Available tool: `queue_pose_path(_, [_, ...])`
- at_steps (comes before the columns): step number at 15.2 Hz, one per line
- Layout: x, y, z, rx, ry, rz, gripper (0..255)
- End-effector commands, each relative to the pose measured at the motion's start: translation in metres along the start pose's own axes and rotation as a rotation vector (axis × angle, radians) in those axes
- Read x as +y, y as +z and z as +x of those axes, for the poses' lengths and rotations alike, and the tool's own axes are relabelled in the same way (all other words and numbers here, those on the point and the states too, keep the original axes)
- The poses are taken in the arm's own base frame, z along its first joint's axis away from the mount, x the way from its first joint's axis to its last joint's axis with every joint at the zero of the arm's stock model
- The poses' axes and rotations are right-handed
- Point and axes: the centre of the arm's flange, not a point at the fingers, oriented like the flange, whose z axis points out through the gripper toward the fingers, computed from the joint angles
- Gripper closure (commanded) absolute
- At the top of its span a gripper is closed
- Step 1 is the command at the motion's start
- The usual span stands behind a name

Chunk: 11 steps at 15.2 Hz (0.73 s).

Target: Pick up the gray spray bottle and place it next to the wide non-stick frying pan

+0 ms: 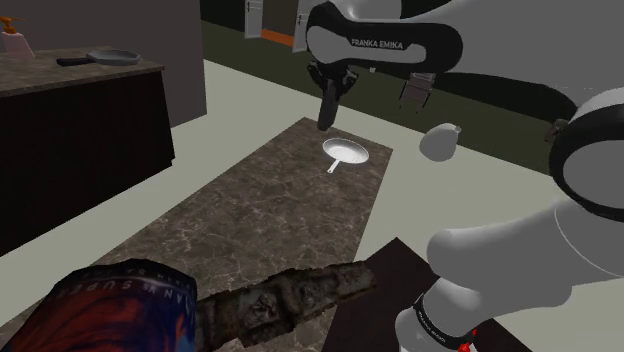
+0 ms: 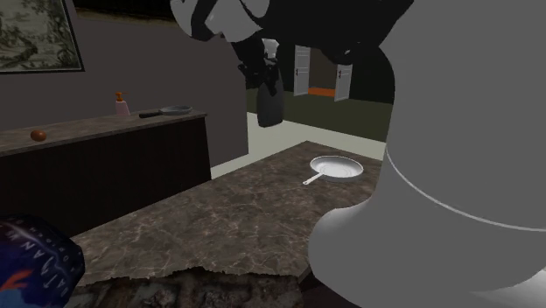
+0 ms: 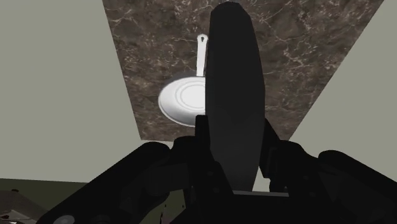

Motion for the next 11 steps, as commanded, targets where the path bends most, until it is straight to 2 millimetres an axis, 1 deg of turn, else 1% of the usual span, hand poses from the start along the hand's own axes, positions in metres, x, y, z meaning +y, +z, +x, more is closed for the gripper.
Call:
queue_pose_path(1, [-0.017,0.014,0.021,0.000,0.002,0.003,255])
queue_pose_path(7, [-0.070,0.044,0.072,0.000,0.002,0.003,255])
queue_pose_path(8, [-0.081,0.051,0.083,0.000,0.002,0.003,255])
queue_pose_path(11, [-0.081,0.064,0.074,0.000,0.002,0.003,255])
